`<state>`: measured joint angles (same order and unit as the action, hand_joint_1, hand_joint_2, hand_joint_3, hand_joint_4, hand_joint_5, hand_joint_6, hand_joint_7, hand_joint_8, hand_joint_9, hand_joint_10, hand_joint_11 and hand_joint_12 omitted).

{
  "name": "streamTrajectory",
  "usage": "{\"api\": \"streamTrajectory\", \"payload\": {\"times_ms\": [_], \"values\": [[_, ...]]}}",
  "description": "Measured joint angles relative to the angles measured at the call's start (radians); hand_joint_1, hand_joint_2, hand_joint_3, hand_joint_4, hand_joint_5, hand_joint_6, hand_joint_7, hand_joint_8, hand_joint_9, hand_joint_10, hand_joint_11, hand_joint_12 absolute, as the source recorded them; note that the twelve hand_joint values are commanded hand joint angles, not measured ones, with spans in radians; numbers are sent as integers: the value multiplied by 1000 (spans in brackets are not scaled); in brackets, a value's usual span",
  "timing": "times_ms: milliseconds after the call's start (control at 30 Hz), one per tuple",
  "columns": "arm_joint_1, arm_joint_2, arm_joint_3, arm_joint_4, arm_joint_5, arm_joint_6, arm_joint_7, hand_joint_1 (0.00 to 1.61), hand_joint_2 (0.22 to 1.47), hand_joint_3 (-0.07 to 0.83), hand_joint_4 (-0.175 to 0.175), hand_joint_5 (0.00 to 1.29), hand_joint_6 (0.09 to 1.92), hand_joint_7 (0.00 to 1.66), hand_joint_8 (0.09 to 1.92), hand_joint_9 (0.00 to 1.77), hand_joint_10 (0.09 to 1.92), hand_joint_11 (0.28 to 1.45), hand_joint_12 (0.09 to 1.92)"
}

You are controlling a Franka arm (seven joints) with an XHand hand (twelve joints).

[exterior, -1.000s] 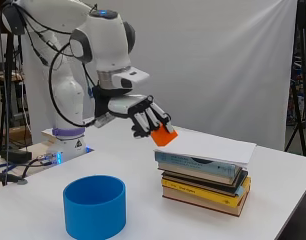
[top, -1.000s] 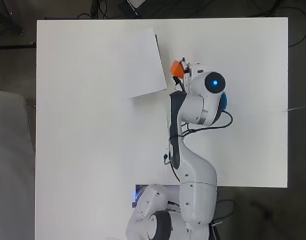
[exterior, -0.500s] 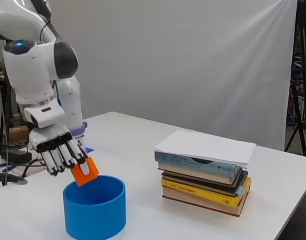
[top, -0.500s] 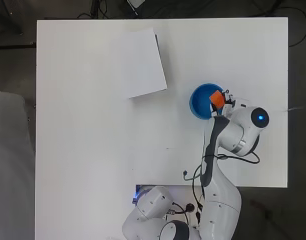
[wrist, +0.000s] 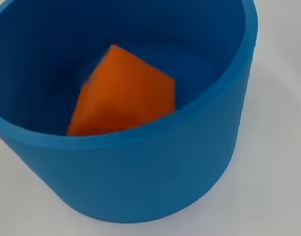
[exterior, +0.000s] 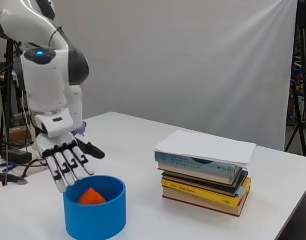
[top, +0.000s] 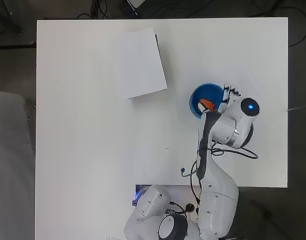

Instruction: Teleoperate dual arm-hand system to pick and place objects

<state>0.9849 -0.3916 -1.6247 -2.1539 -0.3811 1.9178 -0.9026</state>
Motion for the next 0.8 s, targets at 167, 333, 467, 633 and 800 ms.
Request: {"api": "streamTrajectory", "payload": {"times_ms": [167, 333, 467, 633, 800], "values": [[-38, -23, 96, 7, -115, 10, 37, 316, 889, 4, 33, 158, 87, 258, 87, 339, 87, 413, 87], [-146, -71, 362, 39, -132, -41, 87, 305, 887, 2, 44, 171, 87, 249, 87, 321, 87, 404, 87], [-151, -62, 494, 130, -98, -119, 65, 288, 905, 8, 40, 163, 87, 205, 87, 324, 87, 402, 87], [-33, -61, 378, 277, -47, -231, -11, 296, 932, 15, 35, 176, 87, 188, 87, 295, 87, 395, 87], [-18, -85, 226, 303, -36, -283, -29, 312, 946, 13, 25, 193, 87, 192, 87, 284, 87, 392, 87]]}}
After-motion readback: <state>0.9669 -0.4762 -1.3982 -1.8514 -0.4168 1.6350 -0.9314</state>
